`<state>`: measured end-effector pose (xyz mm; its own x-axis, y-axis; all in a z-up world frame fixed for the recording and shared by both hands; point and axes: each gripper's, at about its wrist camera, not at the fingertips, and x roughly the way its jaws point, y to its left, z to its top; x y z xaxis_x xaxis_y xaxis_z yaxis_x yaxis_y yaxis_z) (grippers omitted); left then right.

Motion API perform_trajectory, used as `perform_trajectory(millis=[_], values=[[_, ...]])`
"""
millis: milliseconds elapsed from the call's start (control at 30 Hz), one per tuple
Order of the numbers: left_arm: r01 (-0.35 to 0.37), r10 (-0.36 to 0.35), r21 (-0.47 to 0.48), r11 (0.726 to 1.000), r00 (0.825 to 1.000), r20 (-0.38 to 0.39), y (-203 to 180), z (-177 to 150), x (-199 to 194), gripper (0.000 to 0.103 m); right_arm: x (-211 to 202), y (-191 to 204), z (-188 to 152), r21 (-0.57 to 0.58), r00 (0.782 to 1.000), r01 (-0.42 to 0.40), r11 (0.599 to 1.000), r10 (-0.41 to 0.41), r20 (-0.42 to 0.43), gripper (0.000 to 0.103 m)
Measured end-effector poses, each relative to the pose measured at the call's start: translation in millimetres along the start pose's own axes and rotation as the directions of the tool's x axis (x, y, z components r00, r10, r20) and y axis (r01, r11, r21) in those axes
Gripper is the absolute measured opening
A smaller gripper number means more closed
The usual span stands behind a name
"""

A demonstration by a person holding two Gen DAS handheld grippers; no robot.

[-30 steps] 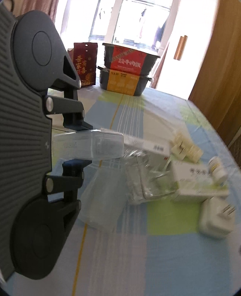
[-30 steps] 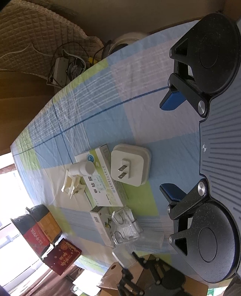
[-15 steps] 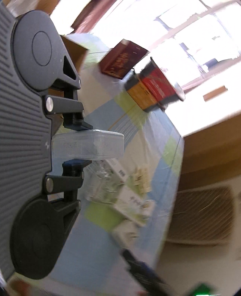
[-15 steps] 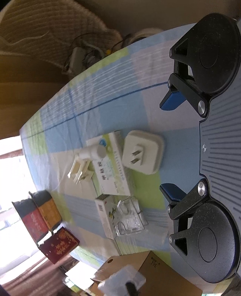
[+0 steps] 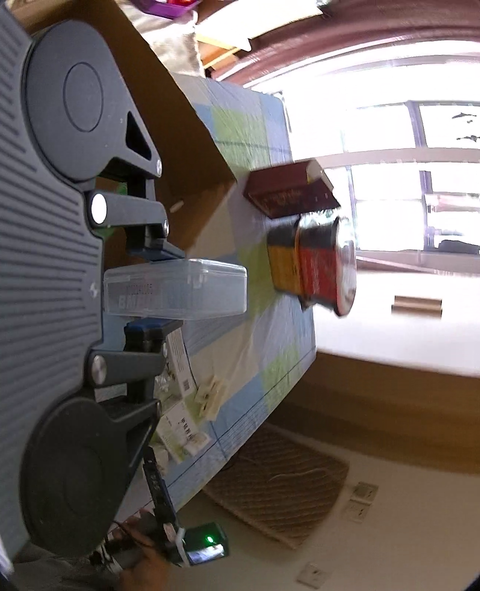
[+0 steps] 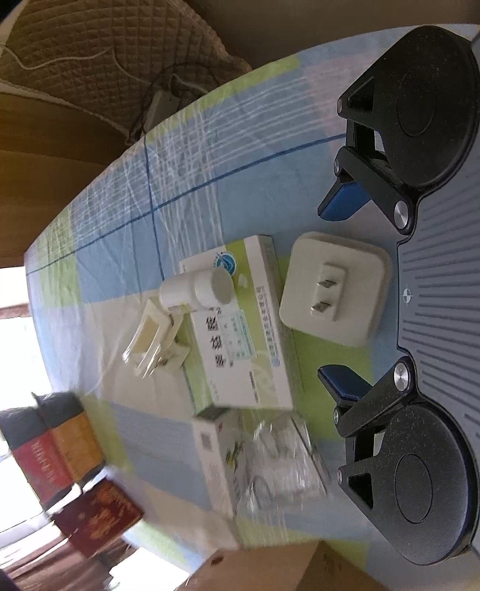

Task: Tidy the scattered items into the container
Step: 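Grasp the clear plastic box with the left gripper while the right grasps the white plug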

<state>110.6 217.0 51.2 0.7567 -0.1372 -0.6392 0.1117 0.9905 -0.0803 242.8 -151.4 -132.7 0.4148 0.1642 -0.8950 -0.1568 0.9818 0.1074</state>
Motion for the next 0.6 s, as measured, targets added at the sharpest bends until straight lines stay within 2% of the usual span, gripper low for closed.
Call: perform_trajectory(millis=[67,100,133,200,467,600], values=[[-0.017,0.017,-0.022,1.0,1.0,0.001,10,-3,-6,0.026,7,4,-1,-0.017,0.999,0.035,0.999,-0.035,-0.012,0.09],[-0.026,0.026,-0.033,0.999,1.0,0.001,14,-5,-9,0.026,8,7,-2,-0.031,0.998,0.056,0.998,-0.056,-0.011,0.086],[-0.032,0.032,-0.045,0.998,0.999,0.001,20,-7,-11,0.026,10,9,-4,-0.046,0.997,0.077,0.996,-0.077,-0.011,0.075],[-0.04,0.04,-0.069,0.997,0.999,0.0,29,-11,-16,0.026,10,13,-5,-0.085,0.996,0.085,0.993,-0.086,-0.004,0.071],[-0.075,0.074,-0.157,0.985,0.997,-0.012,66,-27,-36,0.026,1,15,-17,-0.091,0.995,0.056,0.994,-0.063,-0.073,0.07],[-0.099,0.094,-0.198,0.975,0.995,-0.034,84,-35,-42,0.026,-14,19,-21,-0.076,0.996,-0.019,0.997,0.012,-0.085,0.07]])
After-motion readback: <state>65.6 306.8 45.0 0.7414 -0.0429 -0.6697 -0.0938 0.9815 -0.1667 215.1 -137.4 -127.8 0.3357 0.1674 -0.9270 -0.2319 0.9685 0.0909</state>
